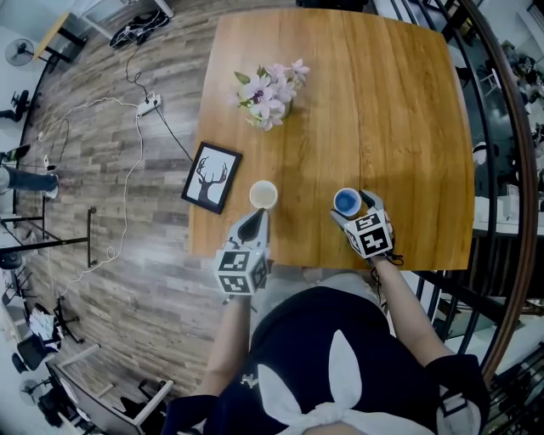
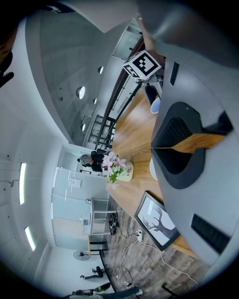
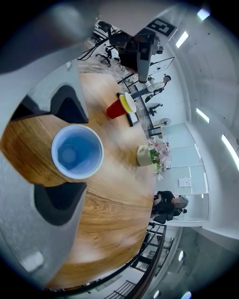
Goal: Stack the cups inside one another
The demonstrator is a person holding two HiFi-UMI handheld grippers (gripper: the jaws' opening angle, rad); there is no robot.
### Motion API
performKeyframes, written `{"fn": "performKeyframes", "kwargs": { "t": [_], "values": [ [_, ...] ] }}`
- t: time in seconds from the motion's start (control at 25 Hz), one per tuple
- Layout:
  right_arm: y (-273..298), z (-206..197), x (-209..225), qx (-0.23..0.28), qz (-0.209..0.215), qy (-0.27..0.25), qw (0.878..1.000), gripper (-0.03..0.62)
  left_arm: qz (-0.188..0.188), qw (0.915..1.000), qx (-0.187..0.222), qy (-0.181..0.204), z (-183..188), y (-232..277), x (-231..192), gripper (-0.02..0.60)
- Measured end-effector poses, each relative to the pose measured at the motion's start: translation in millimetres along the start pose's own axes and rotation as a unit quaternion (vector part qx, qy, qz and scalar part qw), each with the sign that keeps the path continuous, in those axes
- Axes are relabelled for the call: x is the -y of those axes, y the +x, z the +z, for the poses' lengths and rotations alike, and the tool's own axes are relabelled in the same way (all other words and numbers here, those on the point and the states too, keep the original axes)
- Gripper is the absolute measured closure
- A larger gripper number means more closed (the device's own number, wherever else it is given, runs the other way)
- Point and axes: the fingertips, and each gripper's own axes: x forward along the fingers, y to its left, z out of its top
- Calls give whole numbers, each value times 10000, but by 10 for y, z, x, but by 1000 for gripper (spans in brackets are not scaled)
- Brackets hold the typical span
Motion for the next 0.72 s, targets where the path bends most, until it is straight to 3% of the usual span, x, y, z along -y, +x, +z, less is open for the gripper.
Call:
{"fn": "performKeyframes", "kwargs": {
  "t": [0.24,0.72],
  "values": [
    [6,-7,5,-42,30,-78,10000,238,-10,10000,-3,-17,-1,11,-2,560],
    [-60,34,1,16,26,-143,9999,240,-58,10000,52,11,2,5,13,560]
  ]
}}
